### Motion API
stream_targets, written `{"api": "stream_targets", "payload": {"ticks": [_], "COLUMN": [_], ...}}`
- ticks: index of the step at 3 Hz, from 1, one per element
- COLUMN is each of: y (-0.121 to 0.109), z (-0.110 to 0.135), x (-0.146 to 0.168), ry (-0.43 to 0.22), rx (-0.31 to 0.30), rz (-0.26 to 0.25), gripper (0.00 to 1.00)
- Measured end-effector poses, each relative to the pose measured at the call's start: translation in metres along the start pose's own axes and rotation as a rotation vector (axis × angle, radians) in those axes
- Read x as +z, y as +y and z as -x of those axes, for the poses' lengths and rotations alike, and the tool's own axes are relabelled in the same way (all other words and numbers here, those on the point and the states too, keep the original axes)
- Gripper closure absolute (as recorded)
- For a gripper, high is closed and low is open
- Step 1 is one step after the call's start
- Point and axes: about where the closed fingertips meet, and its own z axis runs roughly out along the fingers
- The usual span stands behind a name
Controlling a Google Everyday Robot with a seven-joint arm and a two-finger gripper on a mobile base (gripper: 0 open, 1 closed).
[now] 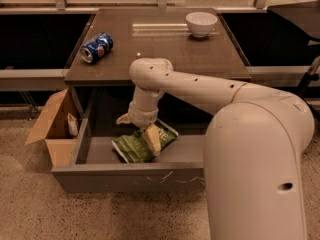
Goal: Pick green jalapeno chip bag from top drawer and place on counter
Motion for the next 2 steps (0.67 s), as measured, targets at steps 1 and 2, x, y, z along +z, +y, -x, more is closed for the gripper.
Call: {"api": "stream_targets", "payload": {"ticks": [1, 2], "y": [-0.0022, -0.0016], "z": [-0.0001, 0.0003], "x": [0.0168, 0.0226], "ry": [0.024, 0.037], "rx": [0.013, 0.020], "rz": [0.038, 0.053], "gripper": [0.21, 0.45]}}
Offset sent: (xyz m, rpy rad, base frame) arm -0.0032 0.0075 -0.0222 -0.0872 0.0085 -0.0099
